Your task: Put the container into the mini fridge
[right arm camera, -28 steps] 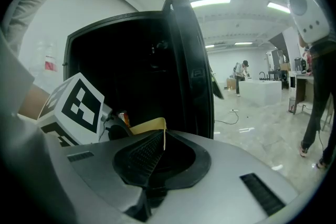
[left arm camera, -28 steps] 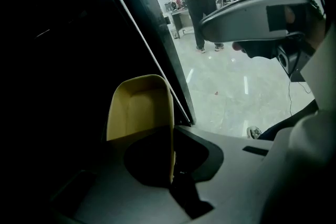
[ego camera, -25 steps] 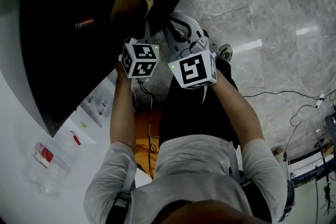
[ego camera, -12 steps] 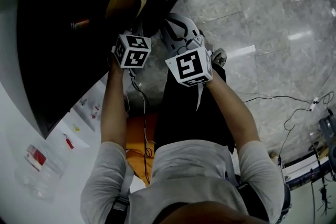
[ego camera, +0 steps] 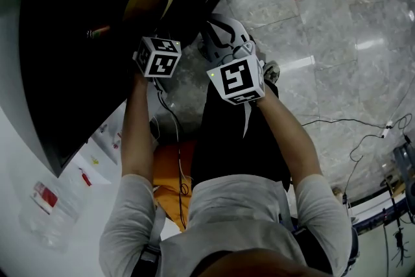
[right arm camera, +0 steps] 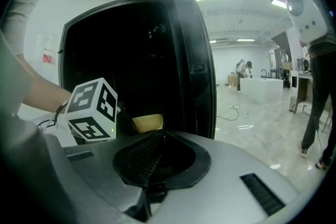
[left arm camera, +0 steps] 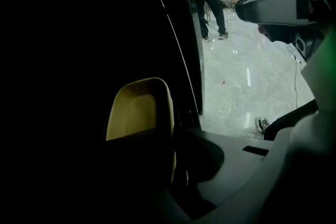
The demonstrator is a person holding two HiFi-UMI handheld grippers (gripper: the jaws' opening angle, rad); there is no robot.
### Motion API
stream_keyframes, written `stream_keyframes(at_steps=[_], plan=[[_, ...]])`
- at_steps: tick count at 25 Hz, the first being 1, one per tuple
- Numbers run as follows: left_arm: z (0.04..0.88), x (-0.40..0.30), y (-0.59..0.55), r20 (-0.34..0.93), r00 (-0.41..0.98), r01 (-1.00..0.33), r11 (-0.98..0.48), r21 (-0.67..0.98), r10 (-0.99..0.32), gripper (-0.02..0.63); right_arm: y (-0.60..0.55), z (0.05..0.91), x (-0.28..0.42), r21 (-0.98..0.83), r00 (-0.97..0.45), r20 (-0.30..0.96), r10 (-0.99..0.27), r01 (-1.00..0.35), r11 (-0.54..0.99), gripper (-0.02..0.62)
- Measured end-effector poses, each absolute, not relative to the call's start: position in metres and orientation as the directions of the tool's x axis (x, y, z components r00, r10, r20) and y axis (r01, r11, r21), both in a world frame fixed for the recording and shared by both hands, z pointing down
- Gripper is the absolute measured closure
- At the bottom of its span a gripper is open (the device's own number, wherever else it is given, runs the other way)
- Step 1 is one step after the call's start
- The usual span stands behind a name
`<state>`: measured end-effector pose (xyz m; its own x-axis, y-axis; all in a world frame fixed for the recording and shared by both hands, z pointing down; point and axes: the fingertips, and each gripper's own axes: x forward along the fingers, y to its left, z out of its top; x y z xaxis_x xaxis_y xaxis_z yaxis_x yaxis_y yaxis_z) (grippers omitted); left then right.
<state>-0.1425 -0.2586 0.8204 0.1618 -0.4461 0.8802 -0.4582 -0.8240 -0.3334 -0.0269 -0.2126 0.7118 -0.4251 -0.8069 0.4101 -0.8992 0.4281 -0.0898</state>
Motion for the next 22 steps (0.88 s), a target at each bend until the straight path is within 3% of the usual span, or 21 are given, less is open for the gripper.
stream_keyframes(at_steps=[22], plan=[[0.824, -0.151, -0.297, 0.884, 0.127, -0.434, -0.827, -0.358, -0.449, 0.577, -0.222, 0.726, -0.013, -0.118, -0.422, 0.439, -0.793, -0.902, 0.415, 0.555]])
